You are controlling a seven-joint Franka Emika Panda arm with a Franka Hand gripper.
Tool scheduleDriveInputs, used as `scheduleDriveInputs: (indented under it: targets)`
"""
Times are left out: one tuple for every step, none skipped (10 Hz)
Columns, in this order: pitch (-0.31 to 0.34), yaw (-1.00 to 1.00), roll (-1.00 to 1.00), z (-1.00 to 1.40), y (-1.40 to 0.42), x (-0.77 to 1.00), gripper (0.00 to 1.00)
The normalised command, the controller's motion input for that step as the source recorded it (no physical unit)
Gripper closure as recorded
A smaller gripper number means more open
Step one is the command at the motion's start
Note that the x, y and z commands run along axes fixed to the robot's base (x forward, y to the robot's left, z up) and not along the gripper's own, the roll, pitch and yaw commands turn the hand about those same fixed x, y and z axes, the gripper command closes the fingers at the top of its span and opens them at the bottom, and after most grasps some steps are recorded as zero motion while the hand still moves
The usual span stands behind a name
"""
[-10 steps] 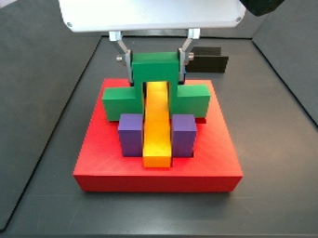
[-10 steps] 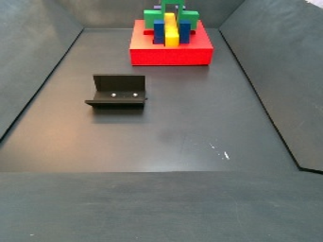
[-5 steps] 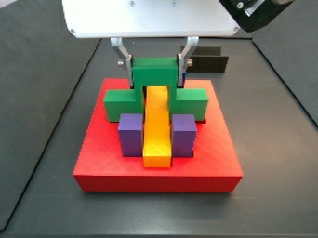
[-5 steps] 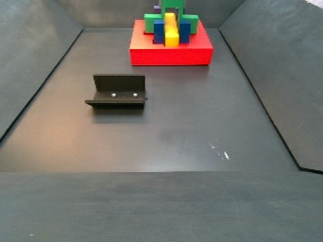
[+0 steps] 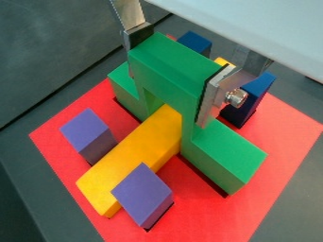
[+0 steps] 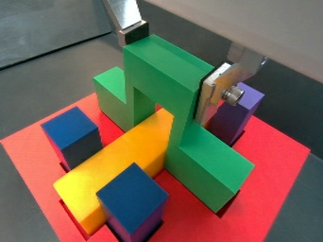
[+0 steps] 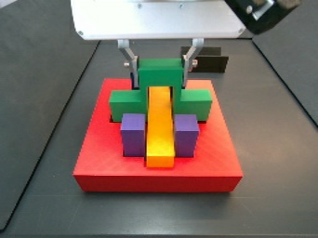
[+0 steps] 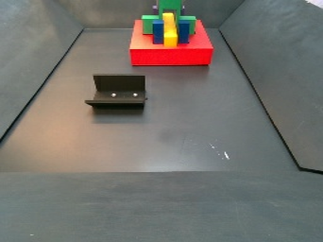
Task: Pick up the green object. Move up. Place the green object on the fixture. Regrasp the green object. Move to above the board. Insert the green object.
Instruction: Insert the green object.
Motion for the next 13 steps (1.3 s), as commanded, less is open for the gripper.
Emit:
scheduleDriveInputs:
  targets:
    - [0.006, -0.03, 0.06, -0.18, -0.03, 0.0, 1.0]
    - [0.0, -0.09, 0.01, -0.1, 0.0, -0.04, 1.0]
    - [0.0, -0.13, 0.01, -0.04, 0.0, -0.08, 1.0]
    - [0.0, -0.14, 0.0, 0.0, 0.0, -0.12, 1.0]
    - [0.0, -0.13, 0.0, 0.0, 0.0, -0.21, 1.0]
    - [0.0, -0.07, 0.02, 0.0, -0.03, -0.2, 1.0]
    - [0.0, 0.0, 0.02, -0.1, 0.0, -0.02, 1.0]
    - [0.0, 0.0, 0.02, -0.22, 0.0, 0.0, 1.0]
    - [-0.034, 0.01, 0.0, -0.38, 0.0, 0.14, 1.0]
    - [-0.074, 0.04, 0.0, -0.51, 0.0, 0.19, 1.0]
    - [-0.074, 0.05, 0.0, -0.55, 0.01, 0.17, 1.0]
    - [-0.071, 0.05, 0.0, -0.56, 0.0, 0.16, 1.0]
    - [-0.06, 0.05, 0.0, -0.55, 0.0, 0.14, 1.0]
